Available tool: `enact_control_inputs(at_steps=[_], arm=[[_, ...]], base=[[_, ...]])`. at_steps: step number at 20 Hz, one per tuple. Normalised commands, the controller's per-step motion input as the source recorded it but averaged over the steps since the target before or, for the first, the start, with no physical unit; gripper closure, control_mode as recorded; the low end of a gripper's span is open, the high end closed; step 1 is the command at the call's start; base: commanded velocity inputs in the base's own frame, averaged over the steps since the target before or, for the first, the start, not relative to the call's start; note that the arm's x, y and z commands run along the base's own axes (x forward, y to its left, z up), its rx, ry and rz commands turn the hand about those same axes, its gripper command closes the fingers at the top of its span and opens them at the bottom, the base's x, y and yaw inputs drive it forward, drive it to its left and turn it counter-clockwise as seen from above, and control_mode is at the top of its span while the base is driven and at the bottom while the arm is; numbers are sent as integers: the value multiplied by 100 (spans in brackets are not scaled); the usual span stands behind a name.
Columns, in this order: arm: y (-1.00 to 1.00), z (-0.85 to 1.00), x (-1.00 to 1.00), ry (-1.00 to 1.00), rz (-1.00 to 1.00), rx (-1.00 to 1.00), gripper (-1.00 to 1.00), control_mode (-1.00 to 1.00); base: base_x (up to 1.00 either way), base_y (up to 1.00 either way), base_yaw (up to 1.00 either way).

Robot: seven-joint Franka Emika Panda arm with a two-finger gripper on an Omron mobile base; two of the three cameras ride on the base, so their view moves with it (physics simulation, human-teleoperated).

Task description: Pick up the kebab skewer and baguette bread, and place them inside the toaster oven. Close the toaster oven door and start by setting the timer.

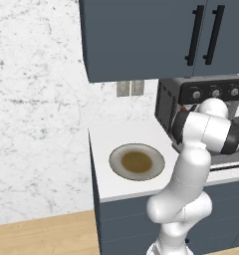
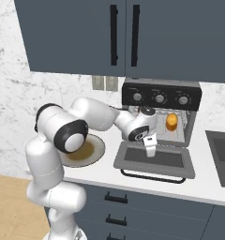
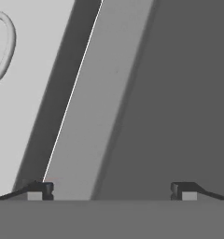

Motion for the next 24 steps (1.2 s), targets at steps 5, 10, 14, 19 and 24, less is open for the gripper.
enact_control_inputs(at_steps=[5, 10, 14, 19, 24], arm=[[0, 0, 40, -6, 0, 0, -100, -100], [0, 3, 22, -3, 0, 0, -100, -100], [0, 15, -49, -8, 0, 0, -100, -100], [14, 41, -98, -12, 2, 0, -100, -100], [15, 28, -100, -5, 25, -3, -100, -100]], base=[[0, 0, 0], [0, 0, 0], [0, 0, 0], [0, 0, 0], [0, 0, 0]])
